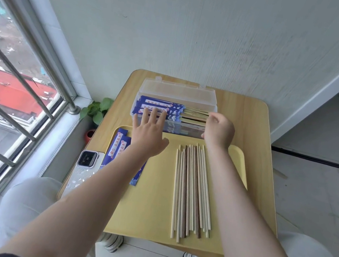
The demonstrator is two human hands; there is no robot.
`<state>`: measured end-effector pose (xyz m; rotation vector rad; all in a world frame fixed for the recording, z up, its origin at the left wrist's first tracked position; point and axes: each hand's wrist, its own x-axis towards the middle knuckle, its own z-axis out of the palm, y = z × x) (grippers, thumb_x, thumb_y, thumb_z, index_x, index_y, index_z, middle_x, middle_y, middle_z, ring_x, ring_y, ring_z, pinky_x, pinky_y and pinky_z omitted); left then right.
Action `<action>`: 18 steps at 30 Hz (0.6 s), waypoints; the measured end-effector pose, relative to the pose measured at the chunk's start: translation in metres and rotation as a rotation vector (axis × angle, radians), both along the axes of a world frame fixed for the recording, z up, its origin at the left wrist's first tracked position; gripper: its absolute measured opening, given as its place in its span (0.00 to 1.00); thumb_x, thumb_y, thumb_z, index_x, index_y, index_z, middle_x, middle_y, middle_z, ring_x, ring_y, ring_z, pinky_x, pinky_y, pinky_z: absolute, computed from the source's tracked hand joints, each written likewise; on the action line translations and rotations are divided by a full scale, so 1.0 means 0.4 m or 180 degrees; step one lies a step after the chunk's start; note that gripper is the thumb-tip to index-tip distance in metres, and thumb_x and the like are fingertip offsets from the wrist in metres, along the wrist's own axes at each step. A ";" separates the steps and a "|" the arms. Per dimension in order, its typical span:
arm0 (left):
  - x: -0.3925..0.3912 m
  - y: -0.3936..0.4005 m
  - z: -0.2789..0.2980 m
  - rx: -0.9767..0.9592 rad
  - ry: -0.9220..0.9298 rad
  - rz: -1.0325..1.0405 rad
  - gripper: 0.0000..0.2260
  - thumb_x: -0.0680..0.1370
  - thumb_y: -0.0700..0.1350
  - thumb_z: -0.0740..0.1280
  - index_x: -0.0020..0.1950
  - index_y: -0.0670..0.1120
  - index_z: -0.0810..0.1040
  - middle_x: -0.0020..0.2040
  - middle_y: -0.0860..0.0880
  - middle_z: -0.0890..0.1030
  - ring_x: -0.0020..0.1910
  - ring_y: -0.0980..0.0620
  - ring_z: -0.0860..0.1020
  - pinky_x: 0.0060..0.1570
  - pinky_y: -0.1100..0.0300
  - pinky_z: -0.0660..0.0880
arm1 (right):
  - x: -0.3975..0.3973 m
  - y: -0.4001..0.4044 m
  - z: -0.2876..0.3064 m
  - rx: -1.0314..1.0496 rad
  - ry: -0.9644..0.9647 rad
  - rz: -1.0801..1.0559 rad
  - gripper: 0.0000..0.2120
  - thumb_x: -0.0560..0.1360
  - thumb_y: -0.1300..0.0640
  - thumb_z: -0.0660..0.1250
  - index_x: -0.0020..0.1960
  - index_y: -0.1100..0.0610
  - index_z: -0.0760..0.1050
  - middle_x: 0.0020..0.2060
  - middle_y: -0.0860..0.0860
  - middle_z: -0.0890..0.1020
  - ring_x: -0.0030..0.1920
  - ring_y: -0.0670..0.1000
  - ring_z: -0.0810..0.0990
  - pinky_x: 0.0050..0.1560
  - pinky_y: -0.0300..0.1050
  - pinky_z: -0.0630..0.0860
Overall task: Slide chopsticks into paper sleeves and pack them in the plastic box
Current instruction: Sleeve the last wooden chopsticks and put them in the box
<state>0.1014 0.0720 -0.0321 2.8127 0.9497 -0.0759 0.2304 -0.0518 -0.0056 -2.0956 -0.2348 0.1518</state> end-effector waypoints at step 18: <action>-0.161 -0.083 -0.027 -0.0278 -0.0290 0.0963 0.08 0.78 0.42 0.62 0.55 0.42 0.74 0.58 0.43 0.74 0.59 0.41 0.72 0.49 0.51 0.69 | -0.202 -0.033 -0.074 -0.2420 -0.0183 0.1899 0.08 0.78 0.55 0.63 0.53 0.57 0.77 0.51 0.54 0.81 0.51 0.58 0.81 0.43 0.44 0.72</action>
